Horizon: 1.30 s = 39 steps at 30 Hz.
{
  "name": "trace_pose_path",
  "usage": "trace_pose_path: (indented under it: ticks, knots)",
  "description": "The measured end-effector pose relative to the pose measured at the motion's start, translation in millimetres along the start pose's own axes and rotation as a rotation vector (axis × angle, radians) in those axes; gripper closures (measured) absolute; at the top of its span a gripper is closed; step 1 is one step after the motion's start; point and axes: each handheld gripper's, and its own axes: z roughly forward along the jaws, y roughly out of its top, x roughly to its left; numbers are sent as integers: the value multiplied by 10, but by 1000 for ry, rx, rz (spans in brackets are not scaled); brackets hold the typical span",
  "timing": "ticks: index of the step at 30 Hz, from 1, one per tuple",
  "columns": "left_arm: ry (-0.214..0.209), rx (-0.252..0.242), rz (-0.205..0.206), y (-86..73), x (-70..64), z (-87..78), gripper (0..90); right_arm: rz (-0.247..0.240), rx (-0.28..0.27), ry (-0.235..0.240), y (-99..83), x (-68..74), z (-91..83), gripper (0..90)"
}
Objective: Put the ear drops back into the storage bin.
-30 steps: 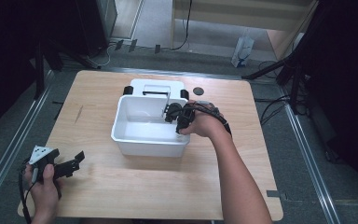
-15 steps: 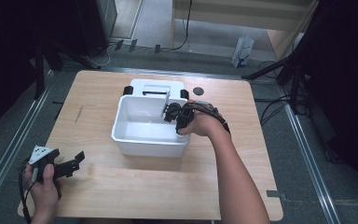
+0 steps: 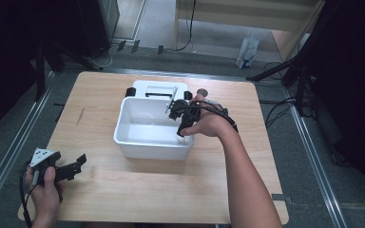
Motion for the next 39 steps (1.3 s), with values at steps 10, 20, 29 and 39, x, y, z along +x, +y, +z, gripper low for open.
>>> trace_pose_path:
  ticks: [10,20,29,39]
  knots:
    - [1,-1,1,0,2,0,6,115,-77,25,-50,-40,-317,0]
    - [2,0,1,1,2,0,6,164,-98,-25,-280,-62,-494,0]
    - [3,-1,2,0,1,0,6,210,-116,-47,-518,-95,-506,0]
    - [5,1,3,-1,0,-3,6,280,-132,-65,-876,-119,-451,0]
